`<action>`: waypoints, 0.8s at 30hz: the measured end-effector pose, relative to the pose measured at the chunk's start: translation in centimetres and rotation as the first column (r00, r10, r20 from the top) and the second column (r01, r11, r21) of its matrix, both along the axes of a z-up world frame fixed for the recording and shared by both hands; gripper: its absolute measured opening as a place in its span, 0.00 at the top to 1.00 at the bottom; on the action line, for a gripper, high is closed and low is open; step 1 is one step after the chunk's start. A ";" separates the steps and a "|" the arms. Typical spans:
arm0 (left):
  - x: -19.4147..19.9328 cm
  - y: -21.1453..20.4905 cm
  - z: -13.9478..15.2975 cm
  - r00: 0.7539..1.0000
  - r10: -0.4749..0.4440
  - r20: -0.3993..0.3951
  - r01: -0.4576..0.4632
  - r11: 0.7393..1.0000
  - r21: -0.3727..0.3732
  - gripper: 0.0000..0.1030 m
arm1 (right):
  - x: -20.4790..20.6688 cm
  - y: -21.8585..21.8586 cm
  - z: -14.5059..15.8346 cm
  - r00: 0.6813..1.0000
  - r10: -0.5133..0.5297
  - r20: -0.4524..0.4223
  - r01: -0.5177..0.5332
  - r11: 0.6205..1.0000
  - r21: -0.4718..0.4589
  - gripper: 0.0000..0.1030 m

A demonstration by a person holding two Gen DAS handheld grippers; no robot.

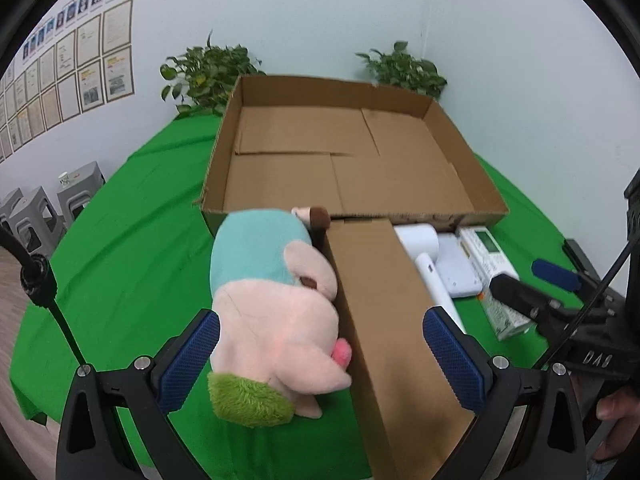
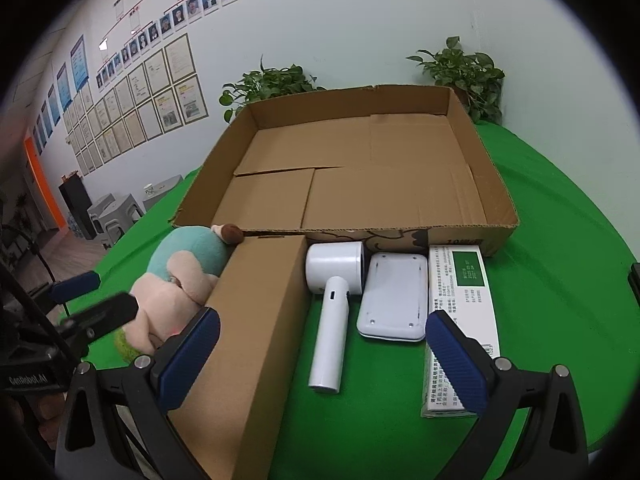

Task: Organize objects
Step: 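Move the left tool toward the pink-and-teal plush pig, then grasp the plush pig with the left gripper and lift it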

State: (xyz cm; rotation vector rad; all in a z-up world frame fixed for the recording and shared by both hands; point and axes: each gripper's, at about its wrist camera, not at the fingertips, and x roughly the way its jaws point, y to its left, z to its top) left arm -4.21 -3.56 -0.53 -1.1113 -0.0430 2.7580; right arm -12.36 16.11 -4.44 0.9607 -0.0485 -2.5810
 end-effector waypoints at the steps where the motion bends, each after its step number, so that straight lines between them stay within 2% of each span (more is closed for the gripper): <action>1: -0.2 -0.2 -0.2 1.000 -0.009 0.011 0.009 1.000 -0.003 0.01 | -0.2 -0.1 -0.1 1.000 0.004 0.001 -0.004 1.000 -0.014 0.01; 7: -1.9 -2.3 -2.0 0.999 0.000 0.052 -0.003 0.999 0.047 0.01 | -0.8 -1.6 0.6 0.995 0.096 -0.012 -0.096 0.994 -0.050 0.01; 10: -2.5 -3.5 -3.6 0.994 0.001 0.105 -0.008 0.998 0.062 0.02 | -0.8 -2.5 1.9 0.980 0.197 -0.025 -0.199 0.974 -0.107 0.01; 13: -2.8 -4.4 -5.1 0.989 -0.014 0.146 0.002 0.996 0.087 0.08 | -1.0 -3.3 3.3 0.944 0.329 -0.040 -0.330 0.923 -0.197 0.00; 16: -3.2 -5.1 -6.3 0.984 -0.036 0.174 0.015 0.992 0.125 0.16 | -0.9 -4.8 4.4 0.882 0.466 -0.069 -0.467 0.845 -0.262 0.00; 18: -3.3 -5.7 -6.9 0.981 -0.056 0.184 0.022 0.983 0.183 0.18 | -1.5 -6.1 4.7 0.850 0.524 -0.058 -0.514 0.801 -0.306 0.00; 19: -3.3 -5.9 -7.1 0.982 -0.054 0.181 0.017 0.980 0.200 0.19 | -2.0 -6.9 4.6 0.846 0.532 -0.038 -0.516 0.798 -0.312 0.00; 22: -3.2 -5.7 -7.0 0.984 -0.060 0.167 0.030 0.984 0.176 0.26 | -4.0 -9.6 3.3 0.840 0.540 0.054 -0.502 0.811 -0.300 0.00; 24: -3.2 -6.1 -7.1 0.983 -0.053 0.174 0.017 0.979 0.203 0.33 | -5.3 -11.4 2.3 0.836 0.536 0.119 -0.487 0.823 -0.292 0.00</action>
